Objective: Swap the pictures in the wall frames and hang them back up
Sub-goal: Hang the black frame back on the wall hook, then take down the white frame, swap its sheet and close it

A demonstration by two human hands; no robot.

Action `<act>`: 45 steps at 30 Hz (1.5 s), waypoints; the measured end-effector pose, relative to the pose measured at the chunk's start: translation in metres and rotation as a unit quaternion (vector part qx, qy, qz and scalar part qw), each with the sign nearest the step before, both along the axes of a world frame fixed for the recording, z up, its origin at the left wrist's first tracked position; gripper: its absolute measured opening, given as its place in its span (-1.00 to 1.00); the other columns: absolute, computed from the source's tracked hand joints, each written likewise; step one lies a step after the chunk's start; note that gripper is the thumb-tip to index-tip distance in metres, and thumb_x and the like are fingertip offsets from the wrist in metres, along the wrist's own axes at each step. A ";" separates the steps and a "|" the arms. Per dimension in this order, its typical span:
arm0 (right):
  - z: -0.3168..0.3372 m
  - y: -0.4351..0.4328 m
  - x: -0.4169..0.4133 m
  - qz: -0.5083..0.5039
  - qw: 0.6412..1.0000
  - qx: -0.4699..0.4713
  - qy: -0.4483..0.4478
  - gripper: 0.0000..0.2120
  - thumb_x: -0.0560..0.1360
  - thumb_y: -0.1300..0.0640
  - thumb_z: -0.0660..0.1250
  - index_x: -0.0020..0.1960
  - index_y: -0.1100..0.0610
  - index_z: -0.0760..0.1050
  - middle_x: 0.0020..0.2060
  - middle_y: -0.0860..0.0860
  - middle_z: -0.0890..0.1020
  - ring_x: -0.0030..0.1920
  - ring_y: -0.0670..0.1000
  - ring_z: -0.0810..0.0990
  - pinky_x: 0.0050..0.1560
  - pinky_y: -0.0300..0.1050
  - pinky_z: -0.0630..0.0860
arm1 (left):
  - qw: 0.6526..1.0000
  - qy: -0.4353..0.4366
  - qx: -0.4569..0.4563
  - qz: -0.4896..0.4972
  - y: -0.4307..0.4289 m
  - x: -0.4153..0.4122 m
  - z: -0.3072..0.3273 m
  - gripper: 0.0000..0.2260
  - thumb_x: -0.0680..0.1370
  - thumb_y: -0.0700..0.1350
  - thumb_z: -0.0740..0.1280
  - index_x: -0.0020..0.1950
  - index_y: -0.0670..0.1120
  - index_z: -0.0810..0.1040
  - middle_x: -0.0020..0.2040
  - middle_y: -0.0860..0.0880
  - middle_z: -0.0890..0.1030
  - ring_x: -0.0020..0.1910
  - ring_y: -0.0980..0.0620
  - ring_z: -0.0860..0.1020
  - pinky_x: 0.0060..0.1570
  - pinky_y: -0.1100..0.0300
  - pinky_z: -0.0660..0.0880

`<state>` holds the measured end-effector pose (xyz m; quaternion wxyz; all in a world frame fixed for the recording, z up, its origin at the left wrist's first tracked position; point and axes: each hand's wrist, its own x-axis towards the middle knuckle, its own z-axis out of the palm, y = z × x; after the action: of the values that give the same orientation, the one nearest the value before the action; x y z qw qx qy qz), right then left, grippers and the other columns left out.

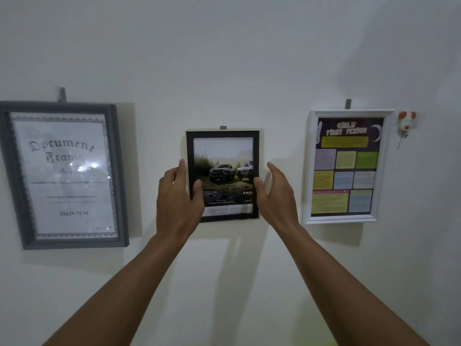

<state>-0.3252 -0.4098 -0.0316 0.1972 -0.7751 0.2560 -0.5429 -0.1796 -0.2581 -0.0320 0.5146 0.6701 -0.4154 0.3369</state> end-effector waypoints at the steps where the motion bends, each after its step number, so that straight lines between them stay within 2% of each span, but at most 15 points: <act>1: 0.000 0.002 -0.006 -0.006 1.000 -0.002 0.011 -0.49 0.65 -0.02 0.19 0.55 0.11 0.23 0.49 0.03 0.37 0.49 0.01 0.30 0.41 -0.16 0.23 | 1.000 -0.009 -0.005 -0.011 0.003 -0.006 -0.001 -0.52 0.60 -0.05 0.29 0.49 -0.14 0.32 0.27 -0.12 0.50 0.25 -0.06 0.45 0.19 0.22 0.35; 3: 0.001 0.006 -0.020 -0.018 0.999 -0.008 0.030 -0.52 0.64 -0.04 0.21 0.51 0.10 0.30 0.41 0.03 0.46 0.42 0.02 0.40 0.38 -0.10 0.34 | 0.999 -0.027 0.003 -0.044 0.005 -0.020 -0.003 -0.57 0.59 -0.03 0.30 0.43 -0.13 0.40 0.23 -0.09 0.54 0.21 -0.02 0.49 0.18 0.25 0.39; 7: 0.004 0.015 -0.054 -0.056 0.996 -0.004 0.067 -0.54 0.61 -0.06 0.25 0.45 0.08 0.36 0.27 0.05 0.58 0.28 0.05 0.53 0.21 -0.05 0.47 | 0.991 -0.027 0.038 -0.125 -0.005 -0.056 -0.004 -0.65 0.58 -0.01 0.32 0.33 -0.11 0.50 0.19 -0.04 0.58 0.18 0.02 0.53 0.21 0.10 0.50; 13: 0.016 0.005 -0.126 -0.115 0.987 0.073 0.080 -0.57 0.59 0.00 0.30 0.41 0.10 0.38 0.23 0.06 0.59 0.23 0.09 0.55 0.14 -0.08 0.43 | 0.969 0.037 0.090 -0.229 -0.047 -0.111 0.003 -0.69 0.56 -0.01 0.34 0.28 -0.06 0.52 0.10 0.01 0.59 0.02 0.11 0.54 0.05 0.16 0.54; 16: 0.026 -0.018 -0.162 -0.140 0.982 0.108 0.068 -0.54 0.58 0.08 0.31 0.45 0.12 0.34 0.31 0.09 0.55 0.15 0.05 0.55 0.07 -0.17 0.39 | 0.958 0.065 0.110 -0.258 -0.073 -0.135 0.008 -0.66 0.54 -0.06 0.37 0.31 -0.05 0.49 0.13 0.01 0.58 0.03 0.12 0.53 0.02 0.19 0.54; 18: 0.028 -0.040 -0.184 -0.150 0.979 0.131 0.042 -0.49 0.57 0.10 0.33 0.48 0.11 0.30 0.34 0.10 0.51 0.13 0.03 0.54 0.07 -0.15 0.40 | 0.953 0.085 0.130 -0.261 -0.093 -0.149 0.011 -0.60 0.53 -0.07 0.38 0.36 -0.02 0.45 0.17 0.00 0.55 0.06 0.09 0.52 0.03 0.20 0.50; 22: 0.026 -0.095 -0.209 -0.139 0.977 0.159 0.021 -0.36 0.56 0.11 0.37 0.55 0.09 0.17 0.42 0.13 0.44 0.37 0.14 0.45 0.21 -0.04 0.43 | 0.954 0.126 0.138 -0.235 -0.137 -0.169 0.013 -0.47 0.52 -0.07 0.41 0.45 0.02 0.31 0.28 -0.03 0.47 0.22 -0.01 0.49 0.19 0.05 0.50; 25: 0.020 -0.136 -0.219 -0.125 0.978 0.166 0.022 -0.27 0.57 0.10 0.38 0.60 0.05 0.04 0.50 0.13 0.33 0.47 0.16 0.34 0.35 0.07 0.38 | 0.958 0.150 0.131 -0.206 -0.165 -0.180 0.005 -0.39 0.52 -0.11 0.41 0.50 0.04 0.21 0.33 -0.06 0.41 0.28 -0.07 0.46 0.22 0.02 0.48; 28: 0.012 -0.172 -0.223 -0.104 0.980 0.166 0.029 -0.25 0.58 0.10 0.36 0.61 0.00 -0.01 0.52 0.12 0.28 0.50 0.16 0.29 0.39 0.10 0.34 | 0.966 0.171 0.109 -0.160 -0.187 -0.187 -0.005 -0.36 0.53 -0.15 0.40 0.52 0.03 0.15 0.37 -0.08 0.38 0.30 -0.10 0.45 0.22 0.00 0.46; 31: 0.004 -0.201 -0.225 -0.090 0.983 0.162 0.018 -0.26 0.59 0.07 0.34 0.60 -0.10 -0.02 0.48 0.14 0.35 0.46 0.14 0.34 0.37 0.12 0.38 | 0.974 0.163 0.089 -0.127 -0.206 -0.188 -0.011 -0.39 0.54 -0.16 0.38 0.52 0.00 0.18 0.34 -0.08 0.39 0.27 -0.07 0.47 0.18 0.03 0.48; 33: -0.001 -0.214 -0.223 -0.072 0.984 0.160 0.007 -0.30 0.60 0.08 0.32 0.60 -0.13 0.00 0.41 0.13 0.43 0.39 0.11 0.42 0.31 0.09 0.44 | 0.980 0.151 0.070 -0.110 -0.214 -0.189 -0.012 -0.43 0.55 -0.17 0.37 0.51 -0.02 0.22 0.31 -0.07 0.40 0.25 -0.06 0.48 0.15 0.07 0.49; 37: -0.013 -0.231 -0.219 -0.043 0.989 0.143 0.016 -0.37 0.64 0.11 0.25 0.59 -0.17 0.03 0.14 0.02 0.53 0.10 -0.01 0.53 0.06 -0.10 0.50 | 0.984 0.145 0.042 -0.097 -0.229 -0.189 -0.019 -0.48 0.57 -0.17 0.35 0.49 0.01 0.27 0.26 -0.04 0.44 0.19 0.01 0.51 0.08 0.18 0.50; 39: -0.016 -0.239 -0.215 -0.043 0.992 0.119 0.007 -0.40 0.63 0.13 0.24 0.57 -0.18 0.09 0.12 -0.01 0.54 0.09 -0.01 0.55 -0.04 -0.18 0.53 | 0.985 0.129 0.042 -0.103 -0.236 -0.189 -0.022 -0.51 0.58 -0.12 0.35 0.47 0.07 0.29 0.20 0.01 0.45 0.14 0.05 0.53 0.02 0.25 0.53; 42: -0.018 -0.243 -0.211 -0.033 0.992 0.124 -0.002 -0.43 0.65 0.16 0.20 0.57 -0.16 0.10 0.20 -0.09 0.52 0.13 -0.04 0.52 -0.17 -0.37 0.47 | 0.985 0.136 0.035 -0.095 -0.245 -0.189 -0.024 -0.52 0.58 -0.09 0.34 0.47 0.11 0.29 0.18 0.02 0.44 0.12 0.04 0.54 0.00 0.16 0.62; 45: -0.017 -0.243 -0.213 -0.025 0.990 0.140 -0.013 -0.43 0.65 0.19 0.19 0.57 -0.16 0.12 0.21 -0.09 0.54 0.11 -0.05 0.52 -0.24 -0.44 0.44 | 0.984 0.141 0.035 -0.106 -0.244 -0.192 -0.024 -0.50 0.59 -0.08 0.32 0.49 0.13 0.27 0.19 0.01 0.45 0.14 0.03 0.52 0.03 0.11 0.62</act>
<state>-0.5377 -0.6525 -0.0491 0.2931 -0.7260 0.3464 -0.5167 -0.3716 -0.5022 -0.0564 0.5767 0.6808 -0.4190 0.1683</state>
